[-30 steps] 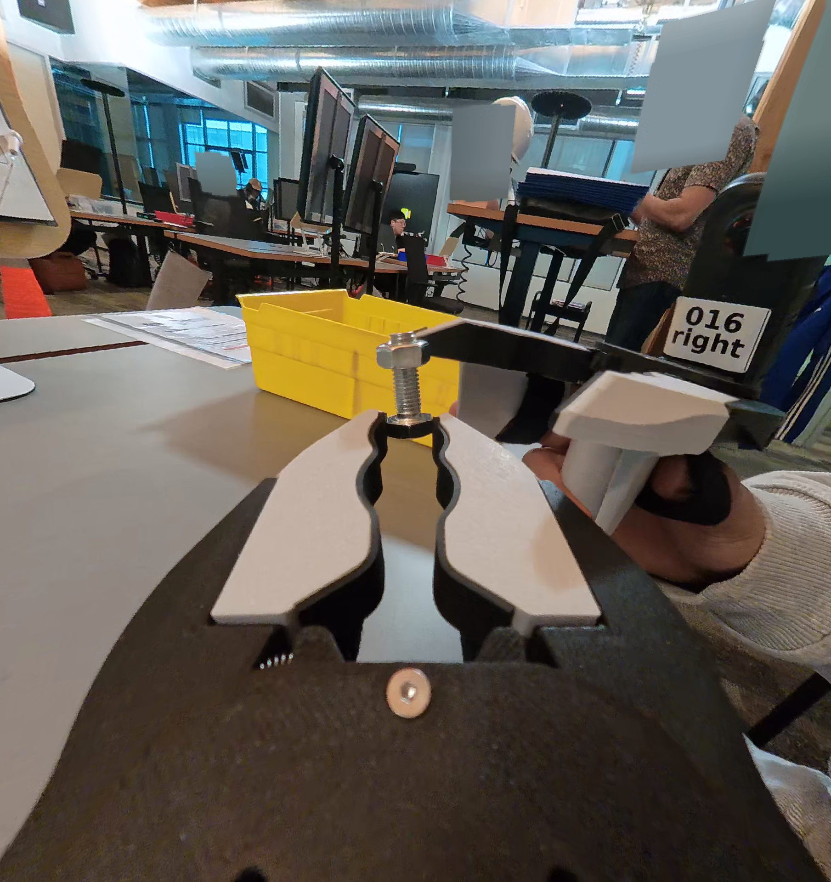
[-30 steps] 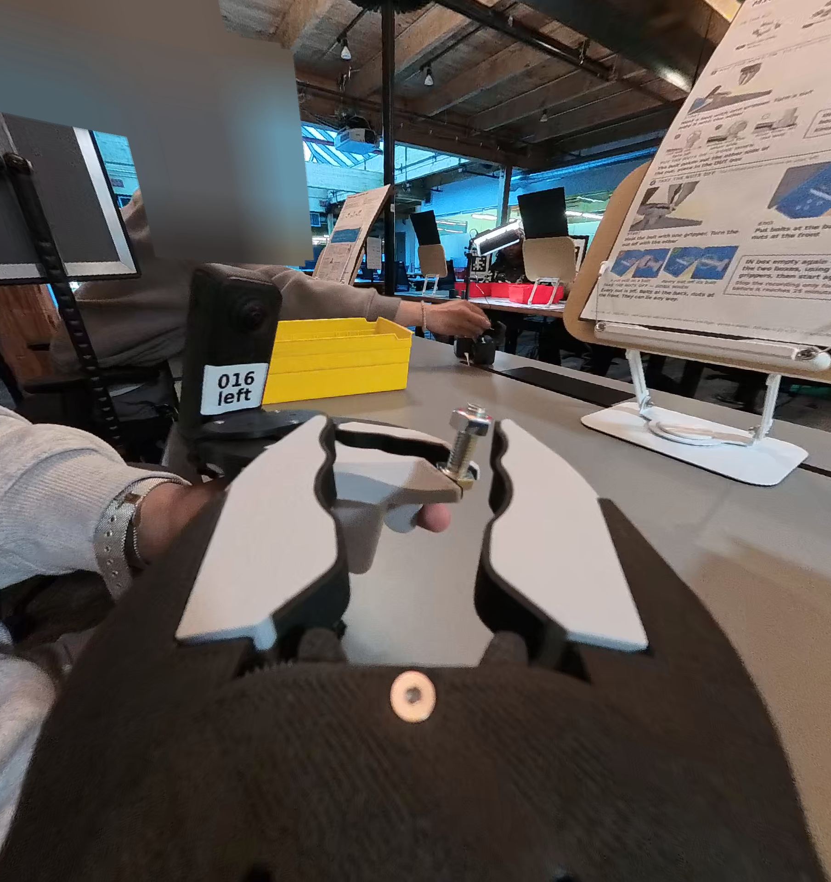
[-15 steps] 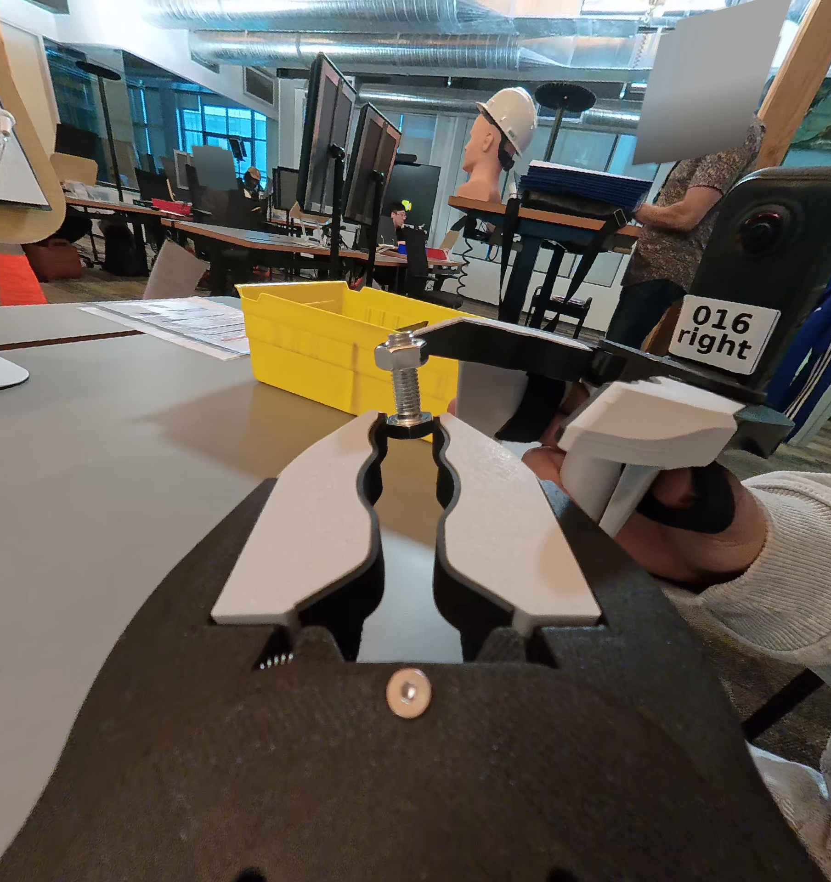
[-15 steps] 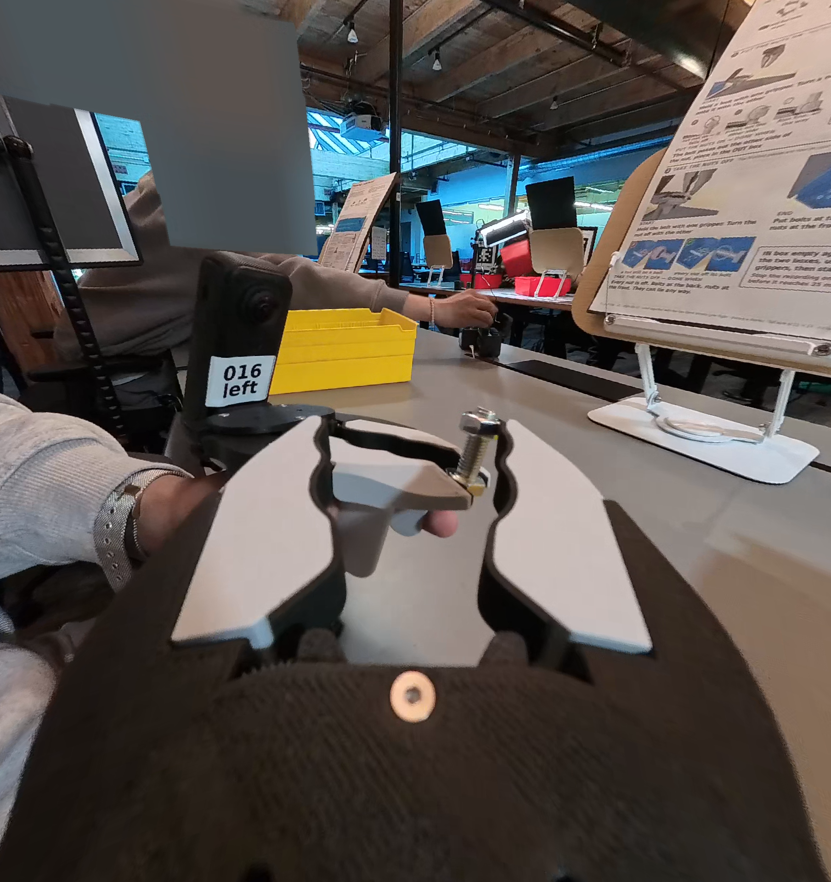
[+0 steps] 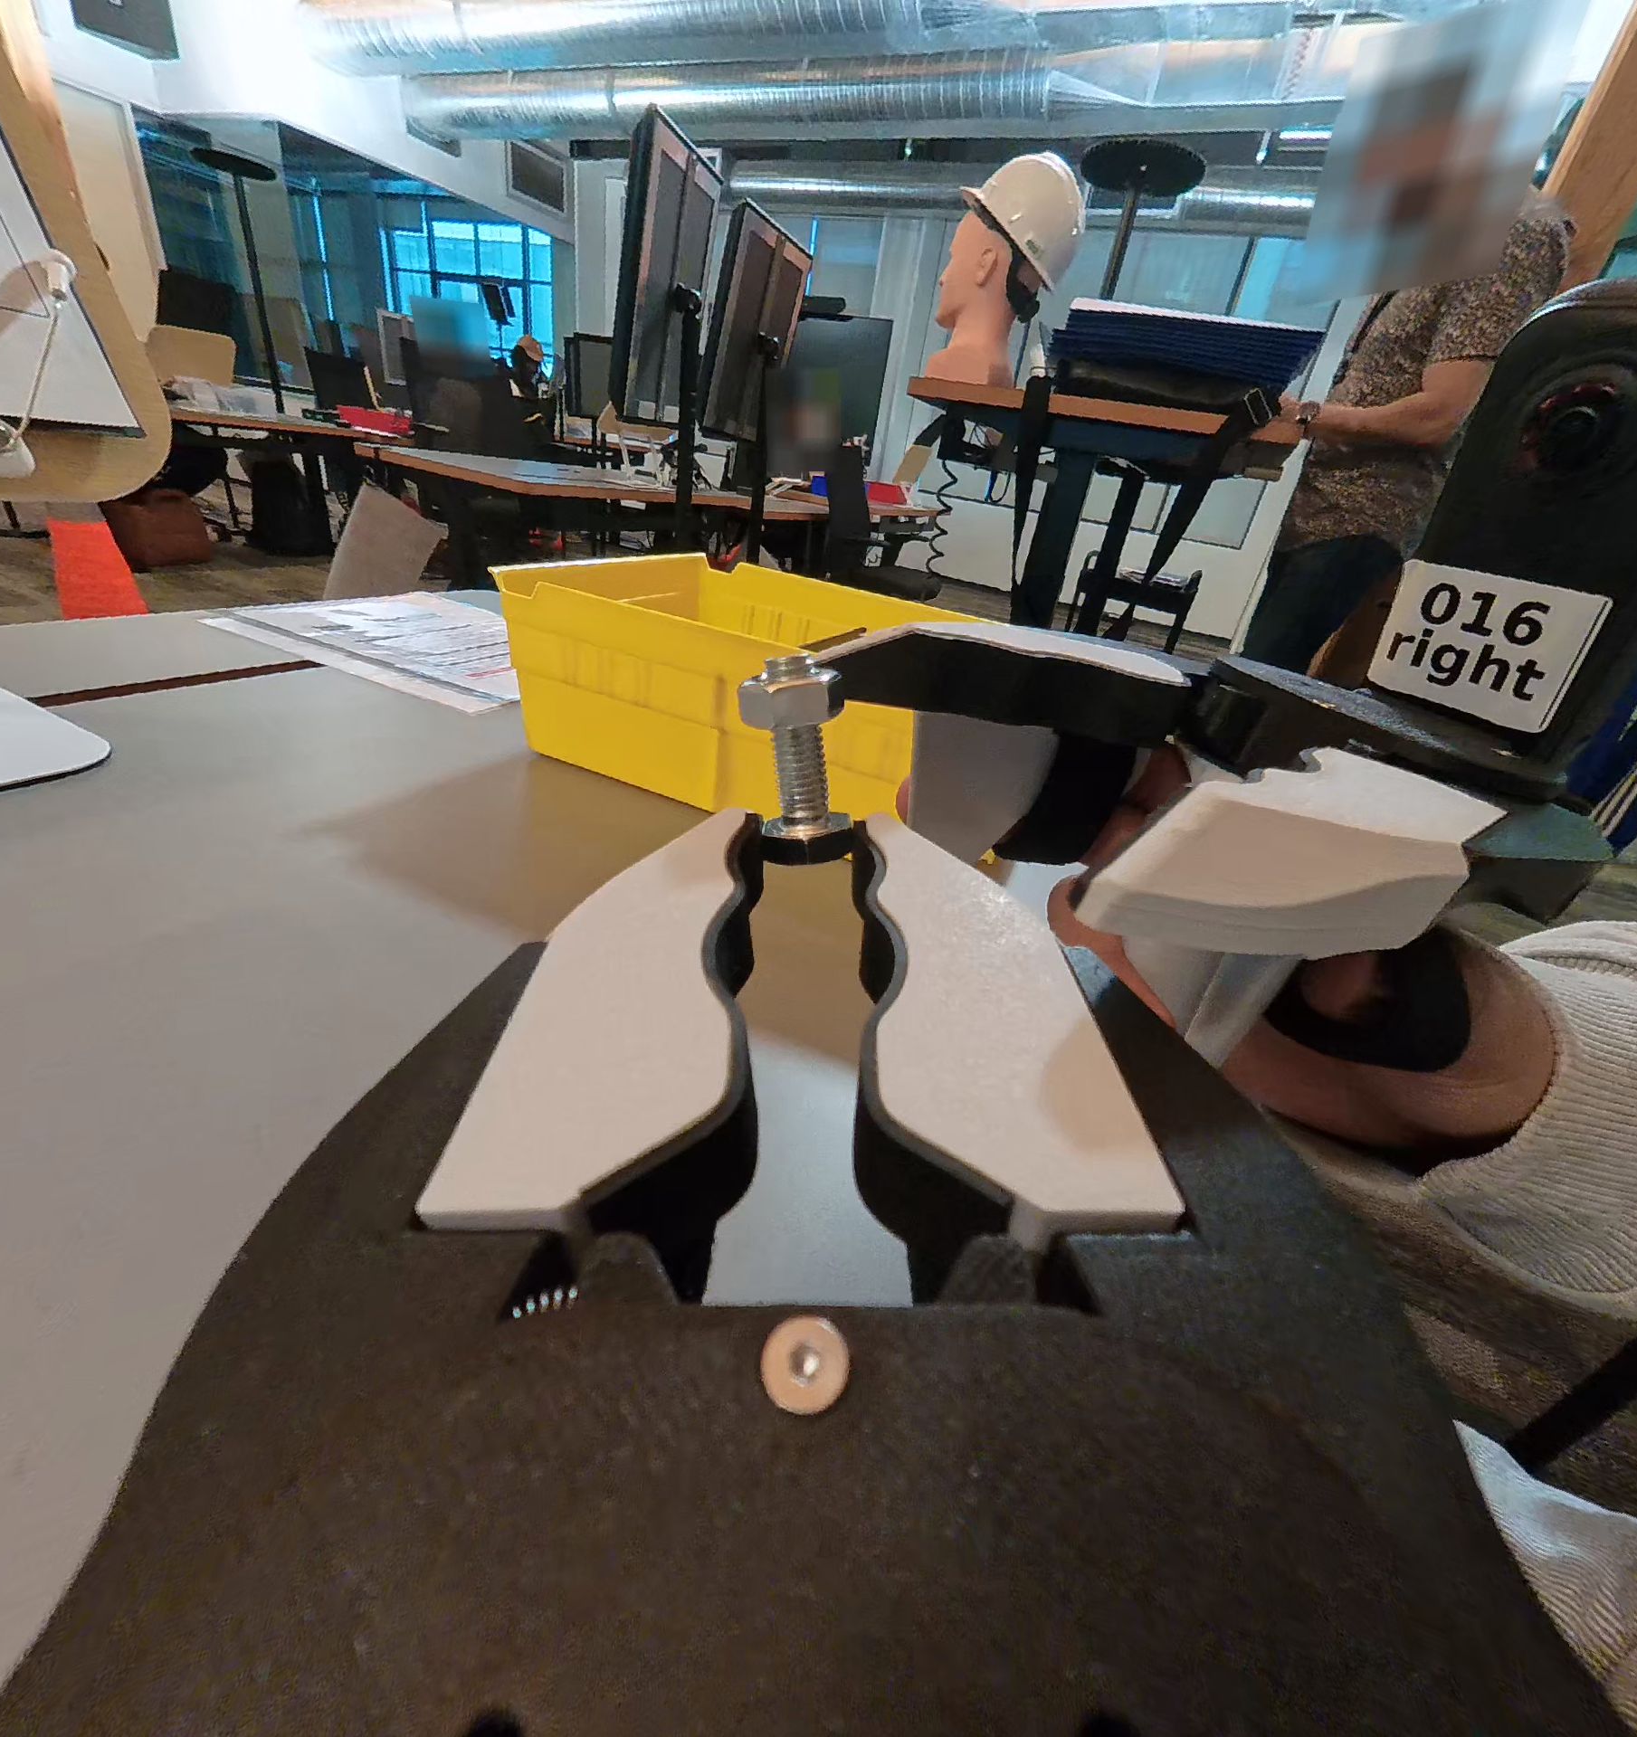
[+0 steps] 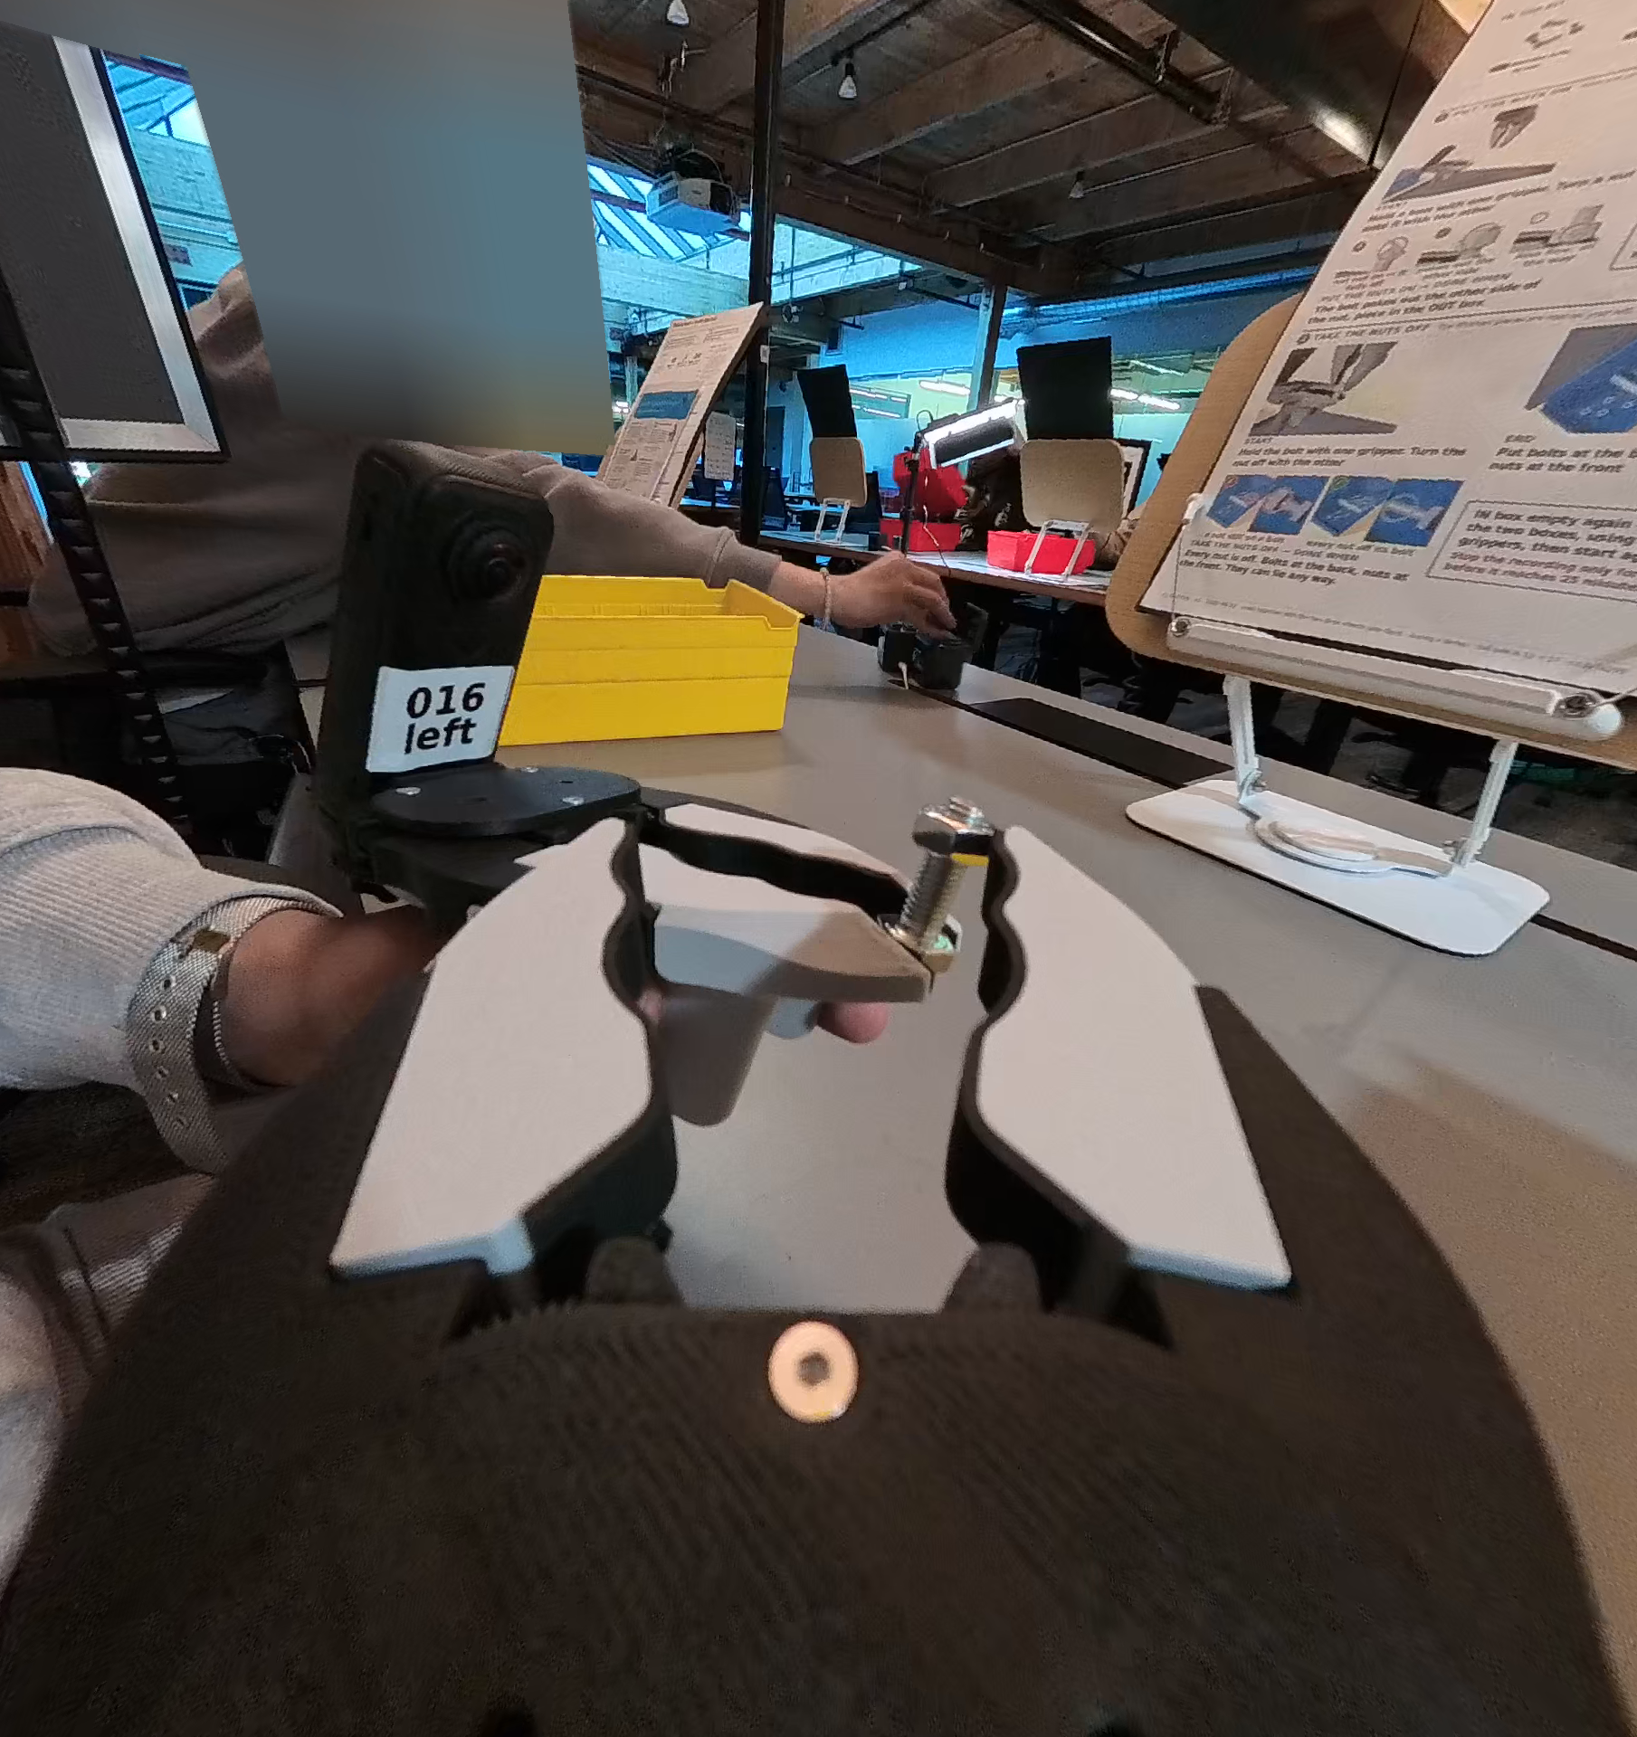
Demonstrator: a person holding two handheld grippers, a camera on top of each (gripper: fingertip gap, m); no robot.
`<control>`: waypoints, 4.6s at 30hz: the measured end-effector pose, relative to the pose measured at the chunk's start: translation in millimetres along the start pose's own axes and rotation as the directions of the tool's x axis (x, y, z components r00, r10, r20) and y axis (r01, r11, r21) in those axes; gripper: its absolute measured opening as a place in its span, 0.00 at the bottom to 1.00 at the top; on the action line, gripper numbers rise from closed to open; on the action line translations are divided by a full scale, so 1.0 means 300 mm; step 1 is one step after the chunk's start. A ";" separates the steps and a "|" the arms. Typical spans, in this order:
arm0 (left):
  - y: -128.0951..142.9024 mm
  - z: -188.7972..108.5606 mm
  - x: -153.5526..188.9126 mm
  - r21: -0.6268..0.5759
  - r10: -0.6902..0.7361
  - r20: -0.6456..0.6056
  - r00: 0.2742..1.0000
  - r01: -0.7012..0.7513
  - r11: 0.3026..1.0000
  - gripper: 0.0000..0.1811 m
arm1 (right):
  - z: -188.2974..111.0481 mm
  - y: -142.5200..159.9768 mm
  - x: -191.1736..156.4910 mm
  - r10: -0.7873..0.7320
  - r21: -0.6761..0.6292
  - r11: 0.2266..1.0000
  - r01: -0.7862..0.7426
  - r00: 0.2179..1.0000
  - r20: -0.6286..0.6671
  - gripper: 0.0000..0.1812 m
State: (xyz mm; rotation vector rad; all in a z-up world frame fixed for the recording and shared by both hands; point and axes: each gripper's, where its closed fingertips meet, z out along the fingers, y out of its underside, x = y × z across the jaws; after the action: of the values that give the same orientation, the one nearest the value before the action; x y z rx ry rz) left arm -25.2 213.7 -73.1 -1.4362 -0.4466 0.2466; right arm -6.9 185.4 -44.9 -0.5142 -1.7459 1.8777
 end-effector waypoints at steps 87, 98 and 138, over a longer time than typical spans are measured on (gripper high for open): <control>-0.015 0.000 0.079 0.041 0.048 -0.097 0.994 -0.045 0.998 0.10 | -0.062 -0.034 0.076 0.273 0.076 0.959 -0.274 0.962 0.016 0.11; -0.027 -0.005 0.071 0.058 0.048 -0.088 0.995 -0.043 0.997 0.10 | -0.070 -0.033 0.096 0.342 0.096 0.934 -0.343 0.939 0.025 0.11; -0.035 -0.009 0.099 0.080 0.055 -0.119 0.991 -0.046 0.996 0.10 | -0.067 -0.060 0.036 0.338 0.091 0.932 -0.350 0.933 0.126 0.12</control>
State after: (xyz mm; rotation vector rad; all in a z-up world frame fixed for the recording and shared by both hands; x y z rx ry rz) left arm 1.5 222.5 -58.7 -1.3794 -0.2990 0.2137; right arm -1.5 208.5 -28.2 -0.7262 -1.6893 2.2707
